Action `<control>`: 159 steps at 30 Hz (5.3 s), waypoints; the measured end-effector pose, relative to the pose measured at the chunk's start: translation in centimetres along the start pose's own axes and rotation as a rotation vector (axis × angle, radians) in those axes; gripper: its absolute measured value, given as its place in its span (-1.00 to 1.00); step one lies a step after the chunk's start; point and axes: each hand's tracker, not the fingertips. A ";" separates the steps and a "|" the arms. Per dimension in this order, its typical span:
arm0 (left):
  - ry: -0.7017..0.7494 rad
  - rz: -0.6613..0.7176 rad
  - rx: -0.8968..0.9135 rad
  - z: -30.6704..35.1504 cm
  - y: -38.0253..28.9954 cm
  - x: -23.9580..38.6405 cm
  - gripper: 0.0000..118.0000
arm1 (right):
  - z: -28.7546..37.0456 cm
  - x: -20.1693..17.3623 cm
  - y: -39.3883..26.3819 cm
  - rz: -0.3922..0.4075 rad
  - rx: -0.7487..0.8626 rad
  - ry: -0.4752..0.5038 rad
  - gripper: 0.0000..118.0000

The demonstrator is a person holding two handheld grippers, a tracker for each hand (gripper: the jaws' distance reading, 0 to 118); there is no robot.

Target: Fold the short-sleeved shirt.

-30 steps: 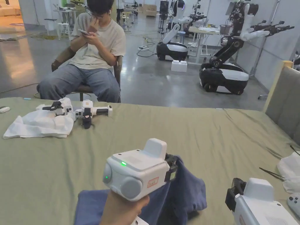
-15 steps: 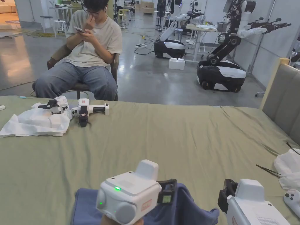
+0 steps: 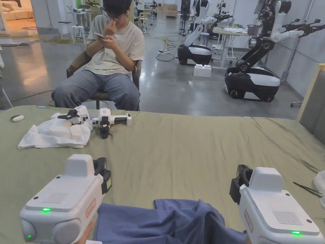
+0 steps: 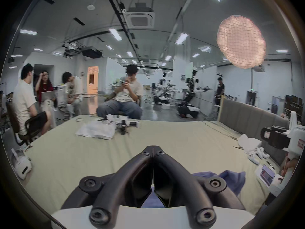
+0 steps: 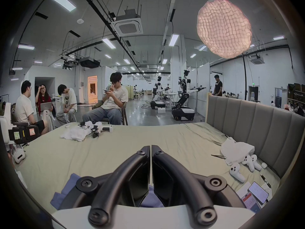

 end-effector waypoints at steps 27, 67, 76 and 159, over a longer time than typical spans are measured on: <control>0.012 0.063 -0.825 -24.2 -14.9 -5.2 0.24 | -2.4 4.4 -4.9 0.024 -0.178 -0.081 -0.99; -0.063 -0.054 -0.304 -5.1 -2.0 -6.6 -0.98 | -6.6 9.7 -4.9 -0.018 -0.449 -0.023 -0.98; 0.014 -0.013 -0.138 -2.9 8.1 -10.8 -0.98 | -5.1 10.3 6.5 0.042 -0.239 -0.051 -0.98; 0.140 -0.044 -0.324 3.2 -10.0 -11.1 -0.13 | 1.9 0.3 -7.8 0.086 -0.238 -0.033 0.12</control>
